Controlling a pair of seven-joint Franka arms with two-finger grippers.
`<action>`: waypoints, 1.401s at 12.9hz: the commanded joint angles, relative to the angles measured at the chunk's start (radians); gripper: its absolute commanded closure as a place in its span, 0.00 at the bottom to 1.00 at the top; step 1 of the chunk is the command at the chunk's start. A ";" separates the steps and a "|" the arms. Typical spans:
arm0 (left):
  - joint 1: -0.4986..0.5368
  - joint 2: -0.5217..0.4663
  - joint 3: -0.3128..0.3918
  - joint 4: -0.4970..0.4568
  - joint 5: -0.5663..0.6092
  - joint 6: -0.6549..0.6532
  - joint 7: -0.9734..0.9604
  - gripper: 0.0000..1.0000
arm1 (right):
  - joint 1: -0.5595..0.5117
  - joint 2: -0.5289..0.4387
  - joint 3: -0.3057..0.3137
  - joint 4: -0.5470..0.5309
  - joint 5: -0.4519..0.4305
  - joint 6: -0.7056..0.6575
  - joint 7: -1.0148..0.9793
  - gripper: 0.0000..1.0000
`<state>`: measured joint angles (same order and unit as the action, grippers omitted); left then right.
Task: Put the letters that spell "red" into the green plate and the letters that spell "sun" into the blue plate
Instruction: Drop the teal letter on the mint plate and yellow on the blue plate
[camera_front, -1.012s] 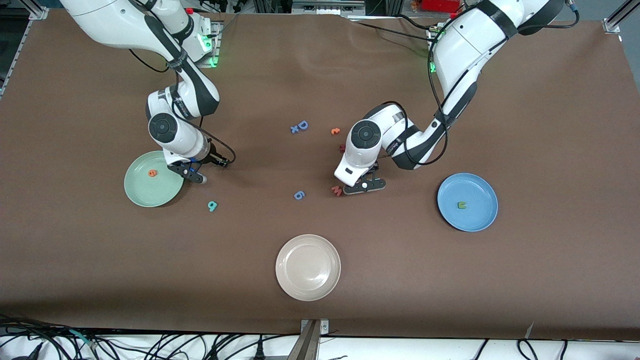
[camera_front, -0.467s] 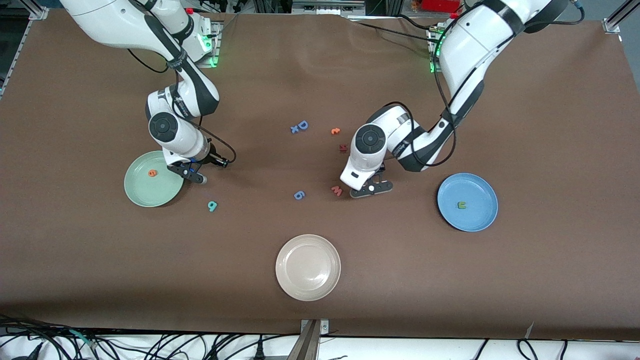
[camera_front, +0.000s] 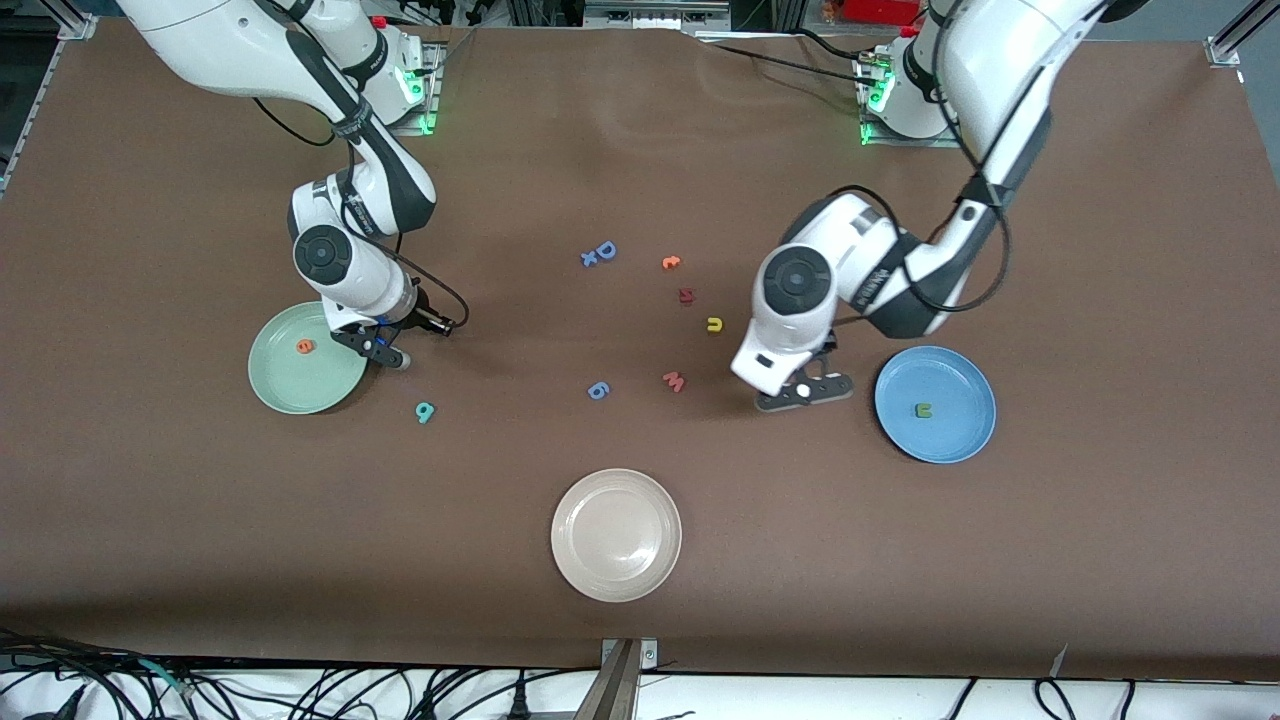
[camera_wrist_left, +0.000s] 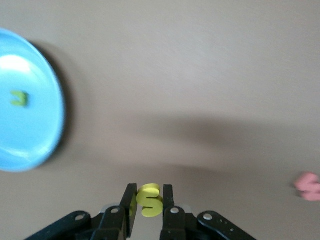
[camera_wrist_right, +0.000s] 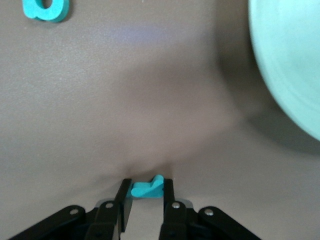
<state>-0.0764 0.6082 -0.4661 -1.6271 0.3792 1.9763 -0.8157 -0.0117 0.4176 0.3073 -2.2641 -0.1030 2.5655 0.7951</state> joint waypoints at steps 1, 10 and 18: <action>0.114 0.007 -0.003 -0.022 -0.028 -0.008 0.223 1.00 | -0.010 -0.023 -0.002 -0.025 -0.023 0.010 0.010 0.72; 0.328 0.081 0.003 -0.059 0.007 0.003 0.495 0.93 | -0.192 -0.125 0.043 0.017 -0.029 -0.131 -0.216 0.74; 0.337 0.053 -0.003 -0.108 0.003 -0.008 0.491 0.00 | -0.339 -0.083 0.036 0.024 -0.030 -0.107 -0.476 0.73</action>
<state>0.2532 0.6997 -0.4610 -1.7117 0.3788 1.9760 -0.3306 -0.3272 0.3088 0.3299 -2.2464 -0.1197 2.4437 0.3424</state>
